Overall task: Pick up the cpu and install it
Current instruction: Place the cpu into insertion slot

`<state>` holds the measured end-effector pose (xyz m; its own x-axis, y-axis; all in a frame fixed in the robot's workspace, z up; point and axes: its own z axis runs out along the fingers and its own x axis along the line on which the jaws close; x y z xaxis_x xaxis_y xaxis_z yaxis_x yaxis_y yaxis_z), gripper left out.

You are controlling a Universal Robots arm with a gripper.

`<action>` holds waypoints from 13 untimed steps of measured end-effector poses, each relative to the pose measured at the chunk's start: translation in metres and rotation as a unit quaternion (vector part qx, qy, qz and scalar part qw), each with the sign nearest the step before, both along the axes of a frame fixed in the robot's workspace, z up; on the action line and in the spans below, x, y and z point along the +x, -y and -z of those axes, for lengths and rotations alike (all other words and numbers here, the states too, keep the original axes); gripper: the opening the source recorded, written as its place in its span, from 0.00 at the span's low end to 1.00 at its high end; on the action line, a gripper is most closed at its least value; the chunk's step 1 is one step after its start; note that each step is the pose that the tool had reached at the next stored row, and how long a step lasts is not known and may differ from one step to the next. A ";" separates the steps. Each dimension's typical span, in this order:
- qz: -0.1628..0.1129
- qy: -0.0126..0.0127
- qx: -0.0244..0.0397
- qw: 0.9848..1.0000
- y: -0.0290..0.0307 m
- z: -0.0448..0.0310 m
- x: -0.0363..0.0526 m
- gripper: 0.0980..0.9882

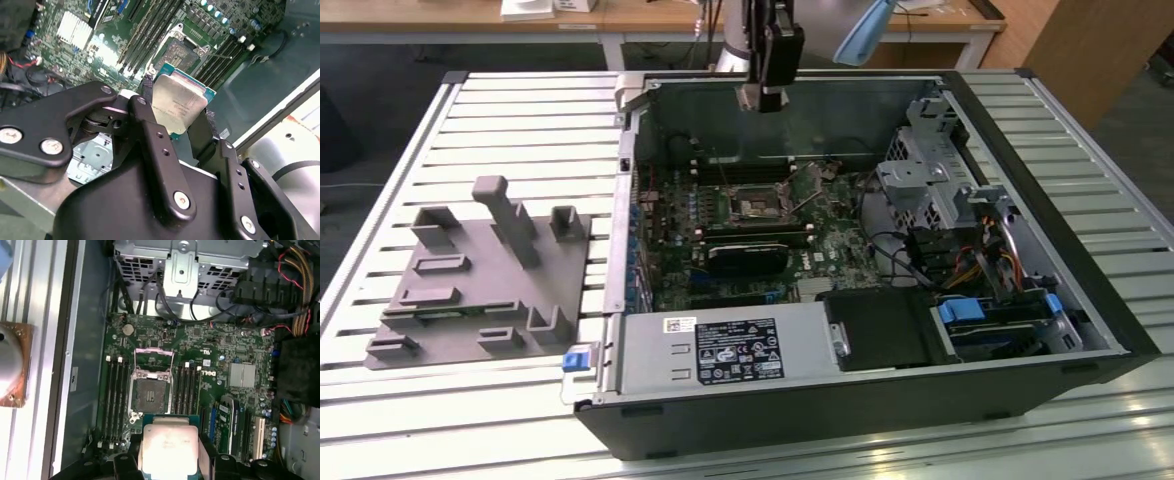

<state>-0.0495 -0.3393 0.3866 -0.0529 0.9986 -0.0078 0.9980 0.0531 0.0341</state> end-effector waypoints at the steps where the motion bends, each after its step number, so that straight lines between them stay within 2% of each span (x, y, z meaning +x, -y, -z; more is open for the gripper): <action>1: 0.007 0.000 0.000 1.000 0.0000 0.0001 0.0000 0.48; 7: 0.047 0.000 0.000 0.999 -0.0002 0.0006 0.0000 0.48; 13: 0.088 0.000 0.000 0.996 -0.0003 0.0010 0.0000 0.48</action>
